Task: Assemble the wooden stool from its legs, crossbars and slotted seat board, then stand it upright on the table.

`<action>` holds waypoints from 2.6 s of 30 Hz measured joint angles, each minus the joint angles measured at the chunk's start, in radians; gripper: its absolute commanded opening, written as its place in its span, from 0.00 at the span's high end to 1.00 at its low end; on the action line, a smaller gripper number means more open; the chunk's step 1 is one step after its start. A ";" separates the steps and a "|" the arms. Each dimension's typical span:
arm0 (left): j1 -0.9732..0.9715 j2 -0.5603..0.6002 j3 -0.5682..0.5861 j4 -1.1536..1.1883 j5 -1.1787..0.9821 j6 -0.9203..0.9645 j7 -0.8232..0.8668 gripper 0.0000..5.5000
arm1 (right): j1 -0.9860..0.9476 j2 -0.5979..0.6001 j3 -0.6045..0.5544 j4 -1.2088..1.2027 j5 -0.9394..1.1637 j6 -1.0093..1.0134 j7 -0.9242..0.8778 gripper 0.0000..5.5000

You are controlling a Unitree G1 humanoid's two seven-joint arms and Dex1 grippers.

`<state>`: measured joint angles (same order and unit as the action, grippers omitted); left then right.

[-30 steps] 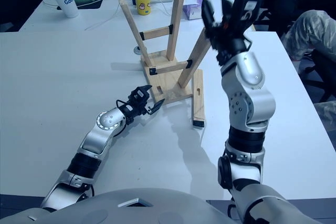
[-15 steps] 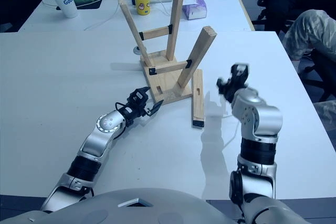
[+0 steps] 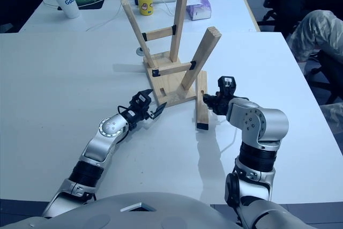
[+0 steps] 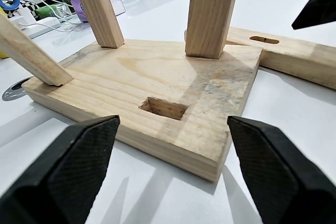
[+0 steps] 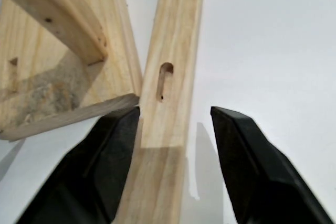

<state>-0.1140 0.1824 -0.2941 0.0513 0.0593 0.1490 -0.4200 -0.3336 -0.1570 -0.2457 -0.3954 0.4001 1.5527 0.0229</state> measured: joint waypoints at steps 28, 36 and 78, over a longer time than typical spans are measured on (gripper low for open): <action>-0.001 -0.016 -0.017 0.000 0.014 0.001 0.005 0.31 | 0.004 -0.055 0.163 0.153 -0.169 -0.119 -0.005 0.61; -0.003 -0.015 -0.015 0.004 0.020 -0.003 0.005 0.31 | -0.017 -0.064 0.110 0.268 -0.215 -0.280 -0.019 0.63; -0.170 -0.212 0.515 -0.516 -1.306 0.496 0.383 0.31 | -0.126 -0.269 0.352 -0.078 0.123 -0.843 0.550 0.63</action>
<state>-0.2843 -0.0293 0.2211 -0.4648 -1.2465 0.6449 -0.0369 -0.4599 -0.4259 0.1062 -0.4731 0.5236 0.7094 0.5728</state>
